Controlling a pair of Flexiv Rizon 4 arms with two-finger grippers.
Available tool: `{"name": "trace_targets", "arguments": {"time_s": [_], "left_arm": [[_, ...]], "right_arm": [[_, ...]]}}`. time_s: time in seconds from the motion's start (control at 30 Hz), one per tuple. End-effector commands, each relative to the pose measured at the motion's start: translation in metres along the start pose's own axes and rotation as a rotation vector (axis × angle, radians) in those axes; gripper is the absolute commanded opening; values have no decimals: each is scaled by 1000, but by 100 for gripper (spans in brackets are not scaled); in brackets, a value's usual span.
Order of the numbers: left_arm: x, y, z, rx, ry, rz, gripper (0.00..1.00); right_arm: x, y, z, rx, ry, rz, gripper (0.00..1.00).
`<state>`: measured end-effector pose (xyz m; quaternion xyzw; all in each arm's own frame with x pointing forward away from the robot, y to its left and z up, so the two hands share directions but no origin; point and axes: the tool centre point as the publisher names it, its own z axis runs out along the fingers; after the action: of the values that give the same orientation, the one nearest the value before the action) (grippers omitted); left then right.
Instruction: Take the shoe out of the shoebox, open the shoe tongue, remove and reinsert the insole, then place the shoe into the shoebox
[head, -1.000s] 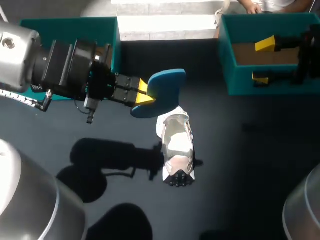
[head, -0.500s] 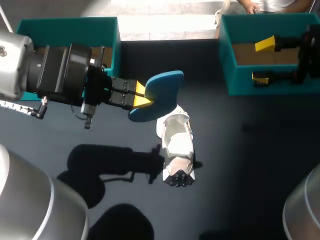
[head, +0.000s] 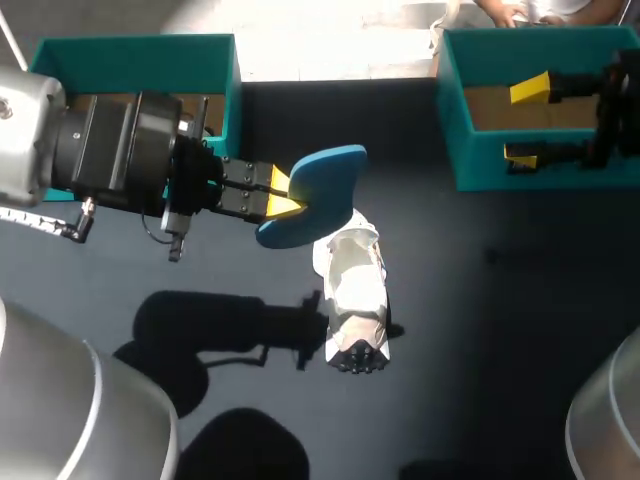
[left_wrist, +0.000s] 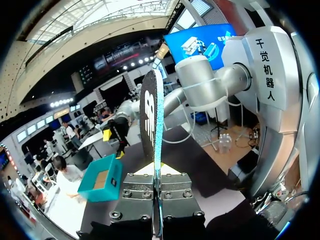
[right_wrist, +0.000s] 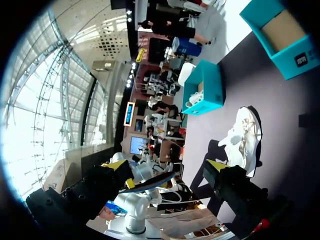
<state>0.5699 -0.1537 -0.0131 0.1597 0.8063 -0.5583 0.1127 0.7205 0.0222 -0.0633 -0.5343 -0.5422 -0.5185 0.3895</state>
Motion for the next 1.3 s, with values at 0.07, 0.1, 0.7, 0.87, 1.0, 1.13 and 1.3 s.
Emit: {"name": "trace_targets", "arguments": {"time_s": [0.07,0.1,0.7,0.87,1.0,1.13,1.3], "left_arm": [[1,0,0,-2,-1,0,0],[1,0,0,-2,-1,0,0],[-48,30,10,38,-86,701,0],[-47,23,12,75,-123,945,0],[-47,23,12,80,-128,973,0],[-47,23,12,80,-128,973,0],[-47,23,12,80,-128,973,0]], "right_arm": [[0,2,2,1,0,-1,100],[0,2,2,1,0,-1,100],[0,2,2,1,0,-1,100],[0,2,2,1,0,-1,100],[0,2,2,1,0,-1,100],[0,2,2,1,0,-1,100],[0,2,2,1,0,-1,100]]}}
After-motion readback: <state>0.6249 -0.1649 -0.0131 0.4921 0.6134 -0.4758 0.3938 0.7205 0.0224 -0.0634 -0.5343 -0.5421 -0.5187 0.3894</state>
